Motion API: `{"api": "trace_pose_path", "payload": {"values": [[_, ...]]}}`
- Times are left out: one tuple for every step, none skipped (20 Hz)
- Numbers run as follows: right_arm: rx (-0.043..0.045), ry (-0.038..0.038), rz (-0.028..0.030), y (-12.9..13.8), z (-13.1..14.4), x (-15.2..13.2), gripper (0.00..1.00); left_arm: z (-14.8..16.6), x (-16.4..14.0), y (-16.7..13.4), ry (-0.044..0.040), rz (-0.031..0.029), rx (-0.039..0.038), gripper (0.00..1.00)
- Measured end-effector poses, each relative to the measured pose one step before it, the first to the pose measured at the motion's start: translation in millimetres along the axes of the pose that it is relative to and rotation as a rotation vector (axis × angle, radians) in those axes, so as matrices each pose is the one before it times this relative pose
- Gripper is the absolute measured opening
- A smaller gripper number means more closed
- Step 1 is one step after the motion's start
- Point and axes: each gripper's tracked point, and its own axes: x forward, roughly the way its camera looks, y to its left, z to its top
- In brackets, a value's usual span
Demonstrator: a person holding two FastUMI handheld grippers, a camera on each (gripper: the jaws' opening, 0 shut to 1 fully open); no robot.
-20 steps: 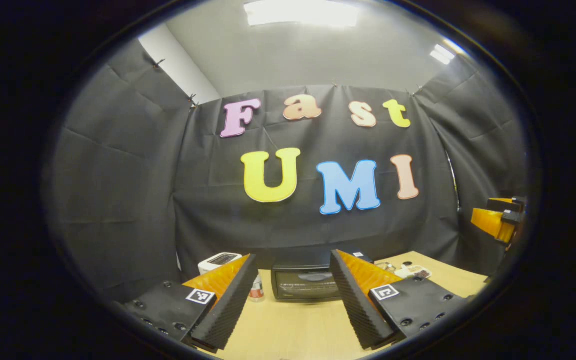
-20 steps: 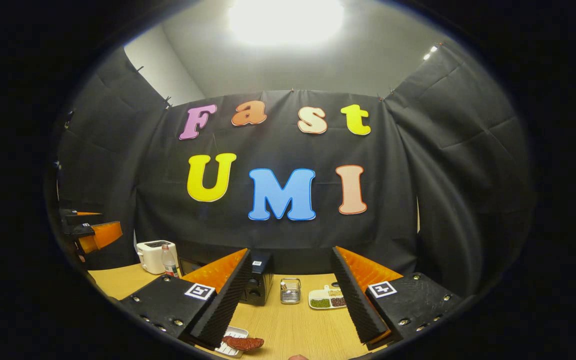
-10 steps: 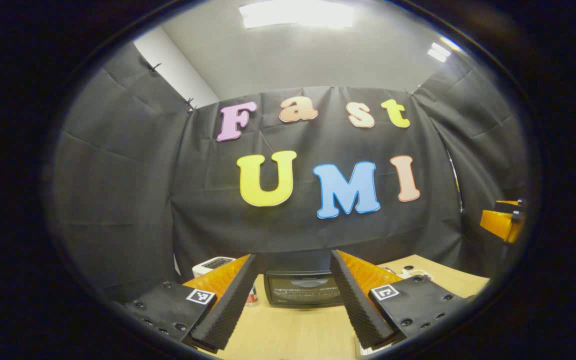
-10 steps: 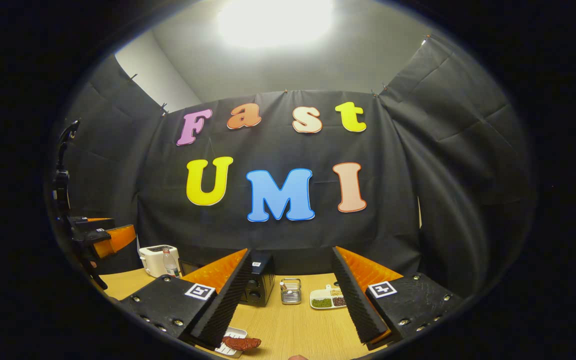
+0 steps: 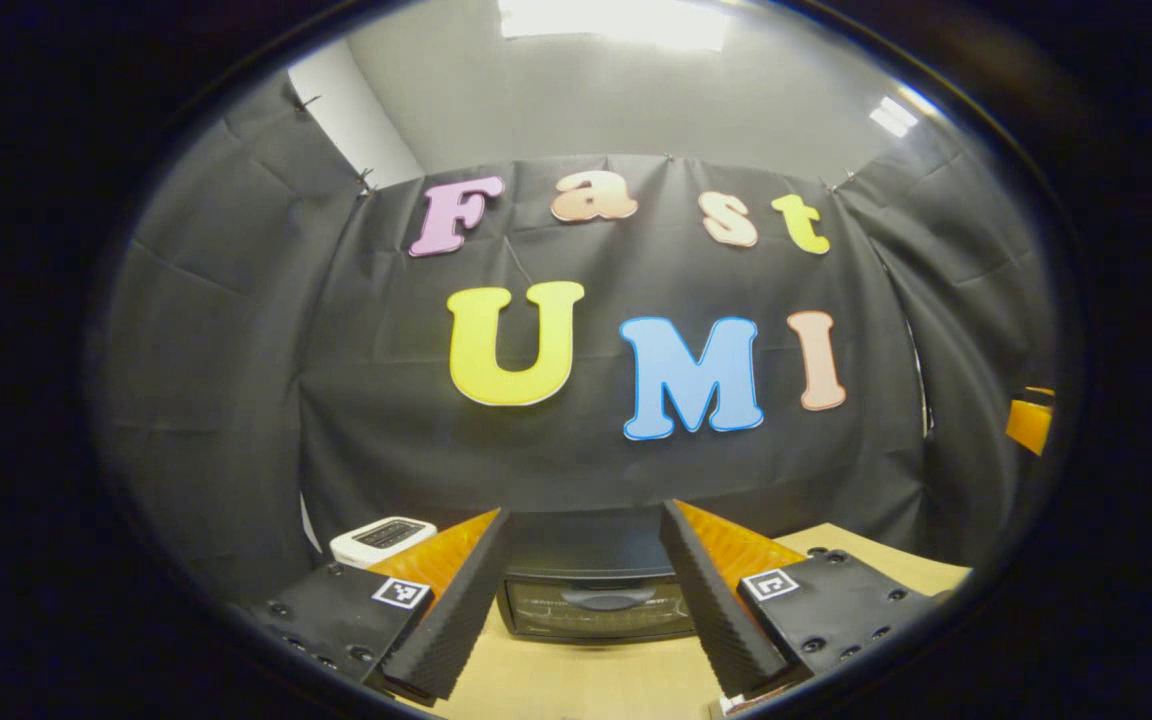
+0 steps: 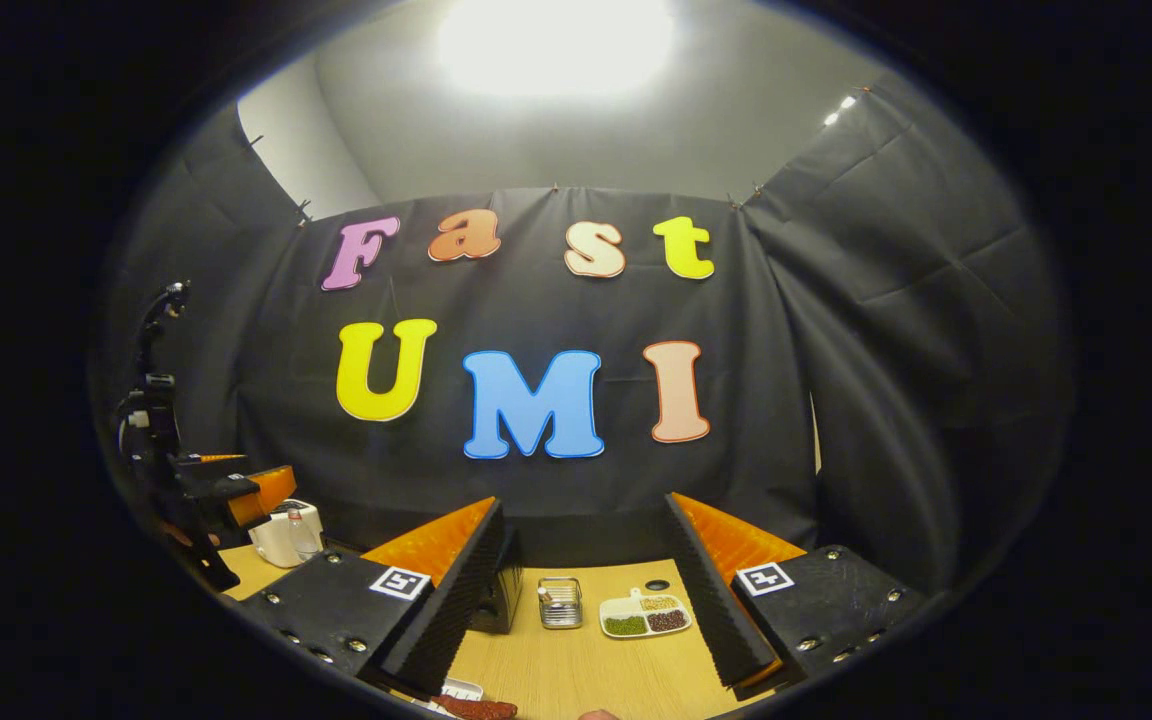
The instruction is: Open the electric oven with the left hand, put the food in, and close the electric oven.
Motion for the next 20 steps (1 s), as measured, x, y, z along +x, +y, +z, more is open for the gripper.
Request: {"api": "trace_pose_path", "payload": {"values": [[-0.00571, 0.00032, -0.01621, -0.17, -0.57, 2.18, 0.96, -7.06, 12.09, -0.09, 0.01124, -0.00949, -0.00261, 1.00], [-0.00706, 0.00221, -0.01600, 0.00, -0.85, 2.81, 0.96, -6.06, 10.98, -0.86, 0.01158, -0.01120, -0.00378, 0.91], [-0.00757, 0.00499, -0.01563, -0.35, -1.55, 1.96, 0.96, -9.08, 11.76, -2.51, 0.01073, -0.01618, -0.00485, 0.91], [-0.00783, 0.00866, -0.01379, -0.34, -3.24, 1.64, 0.96, -8.12, 11.94, -3.27, 0.01249, -0.01819, -0.00393, 0.91], [-0.00956, 0.01105, -0.01391, -0.69, -2.75, 1.27, 0.96, -8.27, 12.34, -2.50, 0.01266, -0.01634, -0.00030, 0.91], [-0.00931, 0.01127, -0.01587, -1.66, -3.25, 0.29, 0.96, -8.71, 12.31, -0.83, 0.01472, -0.01089, 0.00254, 0.91], [-0.00708, 0.00943, -0.01608, -1.81, -2.34, 0.63, 0.96, -10.27, 13.05, -0.24, 0.01683, -0.00743, 0.00105, 0.91], [-0.00517, 0.00935, -0.01529, -1.35, -2.62, 0.45, 0.96, -8.58, 11.86, -1.46, 0.01660, -0.00881, -0.00103, 0.98], [-0.00500, 0.01099, -0.01327, -1.36, -2.05, 0.70, 0.96, -11.83, 10.47, -1.44, 0.01945, -0.00835, -0.00043, 0.98], [-0.00711, 0.01019, -0.01181, -1.11, -2.16, 0.23, 0.96, -9.31, 11.29, -0.28, 0.01622, -0.00421, -0.00156, 1.00], [-0.00889, 0.00830, -0.01083, -0.81, -1.74, -0.47, 0.96, -10.09, 9.59, 0.27, 0.01825, -0.00258, -0.00143, 1.00], [-0.01027, 0.00385, -0.01015, -1.77, -1.44, -0.13, 0.96, -6.82, 7.66, 0.97, 0.01313, -0.00171, -0.00268, 1.00], [-0.01021, 0.00448, -0.00984, -0.98, -0.57, 0.46, 0.96, -5.64, 7.73, 0.85, 0.00714, -0.00025, -0.00613, 1.00], [-0.00486, 0.00960, -0.00853, -1.47, -3.24, -0.51, 0.96, -5.17, 8.17, 0.87, 0.00392, -0.00259, -0.00739, 1.00], [0.00334, 0.00802, -0.00552, -0.16, -1.94, -0.52, 0.96, -6.15, 6.90, -0.24, 0.01038, -0.00155, -0.00343, 1.00], [0.00636, 0.00476, -0.00541, -0.53, -0.95, -0.41, 0.96, -8.70, 7.32, -0.80, 0.01572, -0.00387, -0.00106, 1.00], [0.00394, 0.00597, -0.00664, -1.24, -1.57, 0.31, 0.96, -6.62, 4.83, -1.35, 0.01790, -0.00657, -0.00021, 0.96], [0.00154, 0.00683, -0.00598, -1.34, -2.37, 0.75, 0.96, -6.39, 3.33, -0.30, 0.01363, -0.00473, 0.00199, 0.92], [-0.00031, 0.00705, -0.00508, -0.81, -1.19, 0.85, 0.96, -6.28, 3.62, 1.28, 0.01163, 0.00108, 0.00343, 0.98], [-0.00049, 0.00542, -0.00351, -0.61, -0.86, 0.91, 0.96, -6.73, 4.77, 0.56, 0.01236, 0.00332, 0.00054, 0.98]]}}
